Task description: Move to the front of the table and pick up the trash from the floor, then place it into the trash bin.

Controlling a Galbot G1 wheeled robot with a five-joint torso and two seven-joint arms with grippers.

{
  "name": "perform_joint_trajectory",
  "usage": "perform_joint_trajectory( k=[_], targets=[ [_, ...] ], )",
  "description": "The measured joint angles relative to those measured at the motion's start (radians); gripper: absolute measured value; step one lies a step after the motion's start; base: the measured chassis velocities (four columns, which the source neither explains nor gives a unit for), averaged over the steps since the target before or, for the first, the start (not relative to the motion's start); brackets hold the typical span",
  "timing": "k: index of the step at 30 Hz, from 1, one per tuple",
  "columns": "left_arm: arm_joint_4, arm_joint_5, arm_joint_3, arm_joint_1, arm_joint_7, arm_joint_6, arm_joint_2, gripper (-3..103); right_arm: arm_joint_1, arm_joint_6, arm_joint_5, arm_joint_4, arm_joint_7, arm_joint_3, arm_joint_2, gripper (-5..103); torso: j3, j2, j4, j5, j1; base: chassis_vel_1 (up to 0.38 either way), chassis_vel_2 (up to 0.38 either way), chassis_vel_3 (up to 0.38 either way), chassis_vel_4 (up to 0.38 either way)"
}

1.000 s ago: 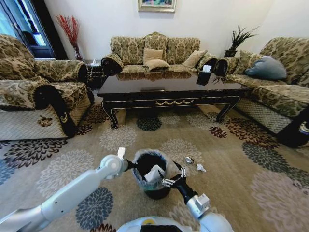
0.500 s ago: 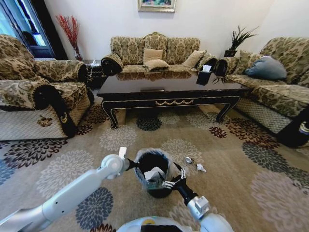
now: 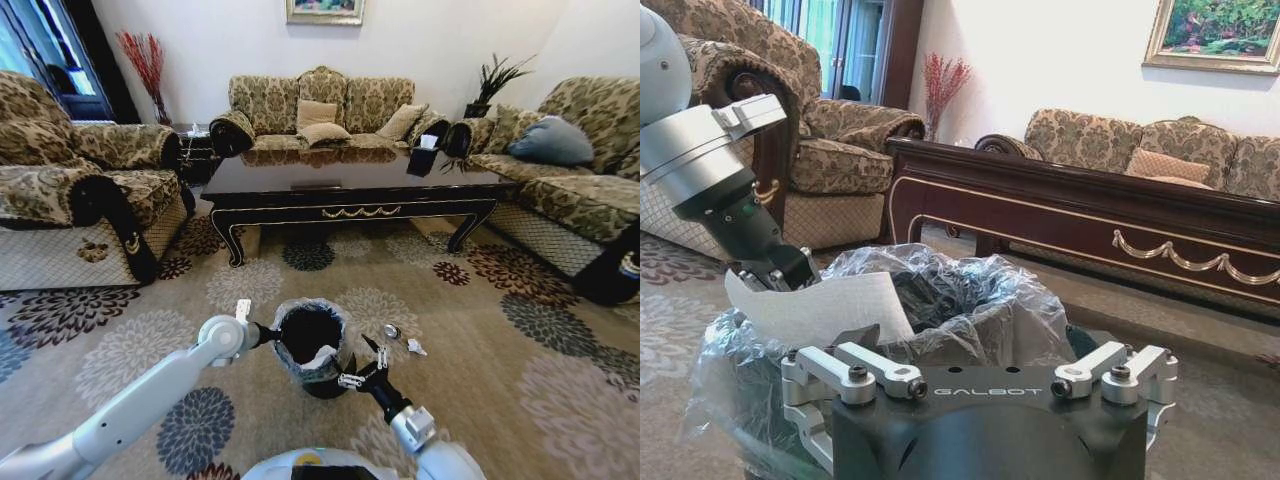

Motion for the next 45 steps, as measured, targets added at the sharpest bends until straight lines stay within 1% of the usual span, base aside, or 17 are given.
perform_joint_trajectory(
  k=[9, 21, 23, 25, 26, 29, 30, 31, 33, 35, 36, 41, 42, 45],
  targets=[
    [0.038, 0.012, -0.025, 0.004, 0.022, 0.0, 0.001, 0, 0.002, -0.005, 0.006, -0.003, 0.003, 0.009, -0.004, 100, 0.0, 0.0, -0.0001, 0.0, 0.0, 0.0, 0.0, 0.0, 0.0],
    [0.029, 0.014, -0.054, 0.026, 0.024, 0.0, 0.0, 0, 0.017, -0.004, 0.007, -0.03, 0.004, -0.001, 0.003, 100, 0.0, 0.0, -0.0003, 0.0, 0.0, 0.0, 0.0, 0.0, 0.0],
    [0.058, 0.037, -0.108, 0.058, 0.033, 0.0, 0.007, 0, 0.047, -0.01, 0.043, -0.034, 0.011, 0.01, 0.003, 100, 0.0, 0.0, -0.0004, -0.0003, 0.0, 0.0, 0.0, 0.0, 0.0],
    [0.078, 0.056, -0.15, 0.09, 0.051, -0.001, 0.032, 0, 0.083, -0.019, 0.095, -0.047, 0.022, 0.022, -0.003, 100, 0.0, 0.0, 0.0001, -0.0001, 0.0, 0.0, 0.0, 0.0, 0.0],
    [0.078, 0.056, -0.15, 0.09, 0.051, -0.001, 0.032, 0, 0.083, -0.019, 0.095, -0.047, 0.022, 0.022, -0.003, 100, 0.0, 0.0, 0.0001, -0.0001, 0.0, 0.0, 0.0, 0.0, 0.0],
    [0.091, 0.068, -0.216, 0.139, 0.08, 0.0, 0.074, 0, 0.167, -0.035, 0.194, -0.115, 0.039, 0.04, -0.015, 100, 0.0, 0.0, 0.0004, -0.0002, 0.0, 0.0, 0.0, 0.0, 0.0],
    [0.093, 0.069, -0.233, 0.149, 0.082, 0.0, 0.08, 0, 0.186, -0.038, 0.213, -0.139, 0.042, 0.043, -0.017, 100, 0.0, 0.0, 0.0005, -0.0001, 0.0, 0.0, 0.0, 0.0, 0.0],
    [0.093, 0.069, -0.233, 0.149, 0.082, 0.0, 0.08, 0, 0.186, -0.038, 0.213, -0.139, 0.042, 0.043, -0.017, 100, 0.0, 0.0, 0.0005, -0.0001, 0.0, 0.0, 0.0, 0.0, 0.0],
    [0.099, 0.069, -0.269, 0.166, 0.084, 0.0, 0.09, 0, 0.253, -0.047, 0.282, -0.231, 0.046, 0.05, -0.023, 100, 0.0, 0.0, 0.0002, 0.0001, 0.0, 0.0, 0.0, 0.0, 0.0],
    [0.102, 0.066, -0.283, 0.168, 0.084, 0.0, 0.09, 0, 0.299, -0.048, 0.32, -0.308, 0.046, 0.055, -0.025, 100, 0.0, 0.0, 0.0001, 0.0001, 0.0, 0.0, 0.0, 0.0, 0.0],
    [0.102, 0.066, -0.283, 0.168, 0.084, 0.0, 0.09, 0, 0.299, -0.048, 0.32, -0.308, 0.046, 0.055, -0.025, 100, 0.0, 0.0, 0.0001, 0.0001, 0.0, 0.0, 0.0, 0.0, 0.0],
    [0.101, 0.056, -0.294, 0.168, 0.084, 0.0, 0.082, 0, 0.396, -0.047, 0.39, -0.509, 0.046, 0.074, -0.007, 100, 0.0, 0.0, 0.0, 0.0002, 0.0, 0.0, 0.0, 0.0, 0.0],
    [0.101, 0.056, -0.294, 0.168, 0.084, 0.0, 0.082, 0, 0.396, -0.047, 0.39, -0.509, 0.046, 0.074, -0.007, 100, 0.0, 0.0, 0.0, 0.0002, 0.0, 0.0, 0.0, 0.0, 0.0],
    [0.094, 0.056, -0.299, 0.177, 0.082, 0.0, 0.079, 0, 0.46, -0.04, 0.417, -0.669, 0.046, 0.085, 0.013, 100, 0.0, 0.0, -0.0001, 0.0002, 0.0, 0.0, 0.0, 0.0, 0.0]
  ],
)
